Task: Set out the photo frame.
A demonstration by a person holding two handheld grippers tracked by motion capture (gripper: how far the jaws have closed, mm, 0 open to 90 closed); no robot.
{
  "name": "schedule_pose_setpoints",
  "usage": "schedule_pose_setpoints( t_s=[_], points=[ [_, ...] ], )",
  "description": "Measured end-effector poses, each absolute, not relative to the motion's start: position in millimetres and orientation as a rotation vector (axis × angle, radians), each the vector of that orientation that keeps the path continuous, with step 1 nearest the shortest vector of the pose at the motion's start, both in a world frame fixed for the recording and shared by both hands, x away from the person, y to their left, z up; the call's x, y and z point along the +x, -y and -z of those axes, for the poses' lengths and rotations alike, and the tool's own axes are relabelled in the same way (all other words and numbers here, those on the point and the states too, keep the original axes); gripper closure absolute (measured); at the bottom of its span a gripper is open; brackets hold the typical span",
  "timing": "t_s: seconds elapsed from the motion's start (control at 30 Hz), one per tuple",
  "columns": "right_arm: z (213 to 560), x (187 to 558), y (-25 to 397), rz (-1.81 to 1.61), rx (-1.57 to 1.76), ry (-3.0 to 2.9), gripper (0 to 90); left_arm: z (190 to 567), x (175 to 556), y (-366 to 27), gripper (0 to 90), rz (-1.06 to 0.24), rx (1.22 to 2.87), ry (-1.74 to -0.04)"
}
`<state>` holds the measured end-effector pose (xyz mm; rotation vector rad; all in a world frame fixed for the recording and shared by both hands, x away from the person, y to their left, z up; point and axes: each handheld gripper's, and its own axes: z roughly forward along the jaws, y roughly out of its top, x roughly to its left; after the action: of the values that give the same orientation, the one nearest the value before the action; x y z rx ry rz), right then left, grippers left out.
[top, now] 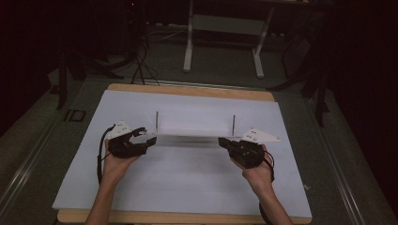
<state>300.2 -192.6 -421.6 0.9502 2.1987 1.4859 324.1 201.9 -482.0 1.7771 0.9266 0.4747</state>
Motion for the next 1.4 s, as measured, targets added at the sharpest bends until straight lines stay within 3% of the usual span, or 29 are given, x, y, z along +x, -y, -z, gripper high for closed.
schedule_pose_setpoints(
  t_s=[0.33,0.47,1.03,1.27,1.4],
  points=[
    [422,302,196,-1.488,0.962,-2.192,90.0,473,330,-193,27.8,-0.516,1.742,-0.827],
    [422,303,198,-1.483,0.969,-2.183,90.0,474,332,-188,35.0,-0.526,1.753,-0.814],
    [418,309,224,-1.349,0.992,-2.117,84.5,466,340,-184,37.0,-0.561,1.724,-0.863],
    [434,319,241,-1.265,0.982,-2.132,78.4,461,347,-184,37.1,-0.557,1.708,-0.890],
    [446,333,253,-1.216,1.030,-2.134,70.3,459,351,-183,37.1,-0.557,1.702,-0.902]
  ],
)
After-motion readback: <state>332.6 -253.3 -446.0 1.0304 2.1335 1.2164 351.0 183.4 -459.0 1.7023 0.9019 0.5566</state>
